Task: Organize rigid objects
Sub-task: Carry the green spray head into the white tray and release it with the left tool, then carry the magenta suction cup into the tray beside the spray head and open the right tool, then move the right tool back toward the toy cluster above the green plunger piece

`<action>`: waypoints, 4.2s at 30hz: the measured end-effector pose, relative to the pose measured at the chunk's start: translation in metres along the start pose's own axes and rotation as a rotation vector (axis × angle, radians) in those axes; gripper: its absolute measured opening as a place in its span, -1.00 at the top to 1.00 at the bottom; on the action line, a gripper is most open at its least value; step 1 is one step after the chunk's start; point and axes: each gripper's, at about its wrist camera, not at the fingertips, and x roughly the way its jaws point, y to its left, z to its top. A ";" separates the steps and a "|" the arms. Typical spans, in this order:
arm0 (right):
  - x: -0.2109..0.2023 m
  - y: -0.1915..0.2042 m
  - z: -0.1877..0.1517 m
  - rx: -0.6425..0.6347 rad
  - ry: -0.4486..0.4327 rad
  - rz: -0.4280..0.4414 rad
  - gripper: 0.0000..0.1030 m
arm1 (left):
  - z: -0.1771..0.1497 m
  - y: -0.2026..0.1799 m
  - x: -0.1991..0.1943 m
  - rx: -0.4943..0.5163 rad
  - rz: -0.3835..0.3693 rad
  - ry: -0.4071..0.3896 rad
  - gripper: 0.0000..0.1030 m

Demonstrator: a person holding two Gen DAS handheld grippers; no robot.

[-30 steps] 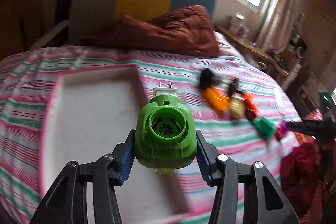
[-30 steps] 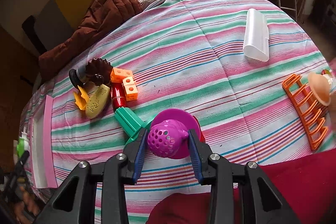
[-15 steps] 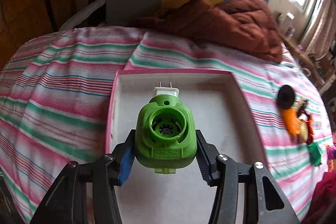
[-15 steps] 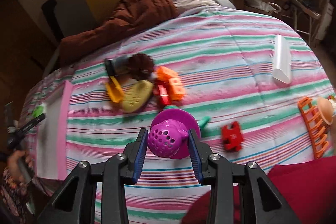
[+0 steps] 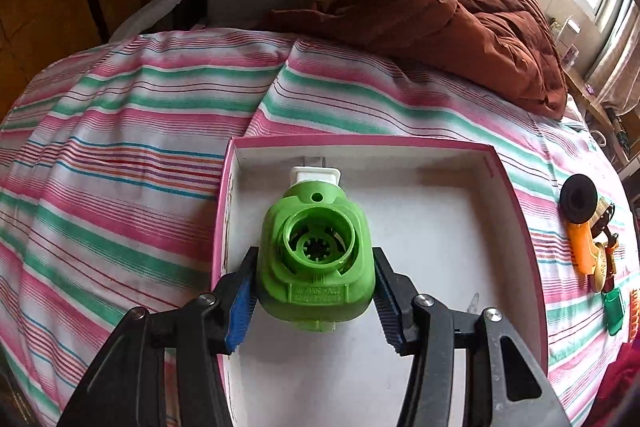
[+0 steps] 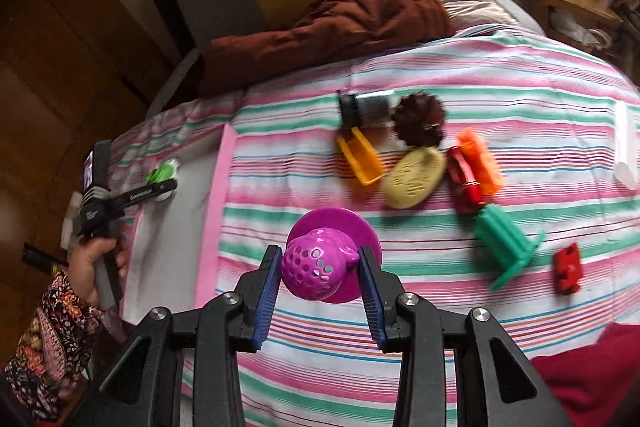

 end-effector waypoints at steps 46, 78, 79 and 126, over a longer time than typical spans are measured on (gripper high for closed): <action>0.153 0.183 0.054 -0.219 0.129 0.065 0.25 | -0.128 0.015 -0.106 -0.054 -0.103 -0.189 -0.04; 0.183 0.189 0.087 -0.119 0.074 0.148 -0.21 | -0.134 0.014 -0.106 -0.057 -0.123 -0.173 -0.04; 0.179 0.186 0.083 -0.125 0.073 0.139 -0.22 | -0.134 0.013 -0.106 -0.055 -0.126 -0.170 -0.04; 0.001 -0.125 -0.002 0.167 0.008 -0.406 -0.22 | -0.194 -0.102 -0.138 0.229 -0.292 -0.182 -0.04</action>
